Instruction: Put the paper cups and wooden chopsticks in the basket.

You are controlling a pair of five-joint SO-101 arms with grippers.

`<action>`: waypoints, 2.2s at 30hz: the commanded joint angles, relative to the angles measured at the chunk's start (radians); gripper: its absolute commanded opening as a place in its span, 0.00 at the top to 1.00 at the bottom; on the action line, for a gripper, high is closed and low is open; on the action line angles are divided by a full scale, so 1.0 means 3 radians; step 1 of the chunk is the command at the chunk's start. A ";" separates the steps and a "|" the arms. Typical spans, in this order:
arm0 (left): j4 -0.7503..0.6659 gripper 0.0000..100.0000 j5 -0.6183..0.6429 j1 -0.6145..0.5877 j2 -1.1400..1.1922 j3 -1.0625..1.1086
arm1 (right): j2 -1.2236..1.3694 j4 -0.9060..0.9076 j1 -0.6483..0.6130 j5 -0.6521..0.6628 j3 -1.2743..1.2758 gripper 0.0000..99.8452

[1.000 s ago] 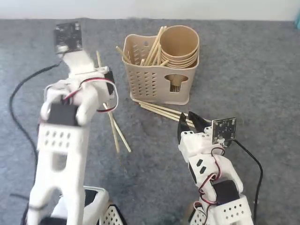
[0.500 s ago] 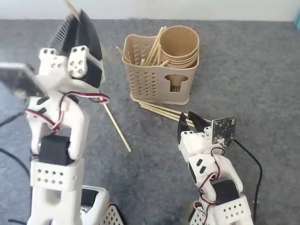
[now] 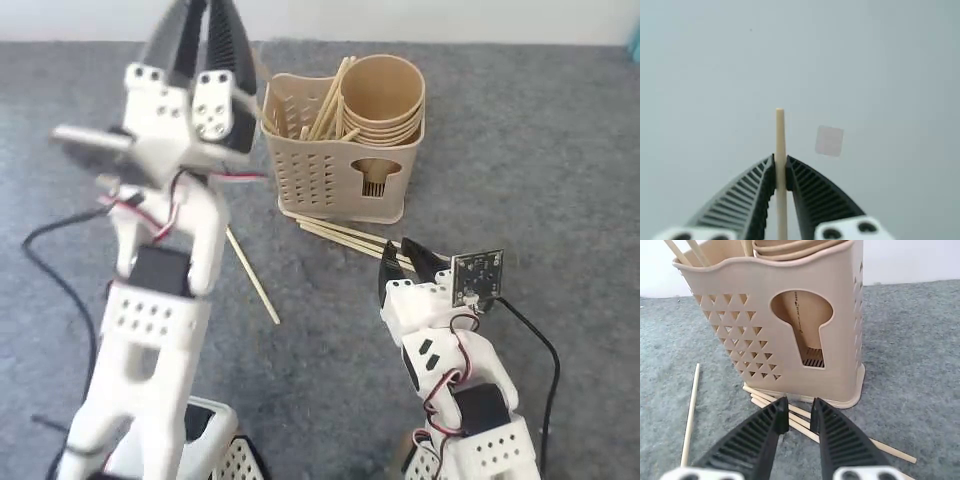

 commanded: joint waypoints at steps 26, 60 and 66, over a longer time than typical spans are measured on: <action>0.1125 0.69 -0.0026 -0.0051 0.0588 -0.0514 | -0.0059 0.0023 -0.0013 0.0281 0.0061 0.92; 0.3529 0.82 0.0910 -0.1253 0.1805 0.0095 | -0.0054 0.1337 0.0621 -0.0179 -0.0772 0.97; 0.3969 0.74 0.0910 -0.1258 0.2639 -0.0545 | -0.0049 0.1332 0.0678 -0.0174 -0.0783 0.97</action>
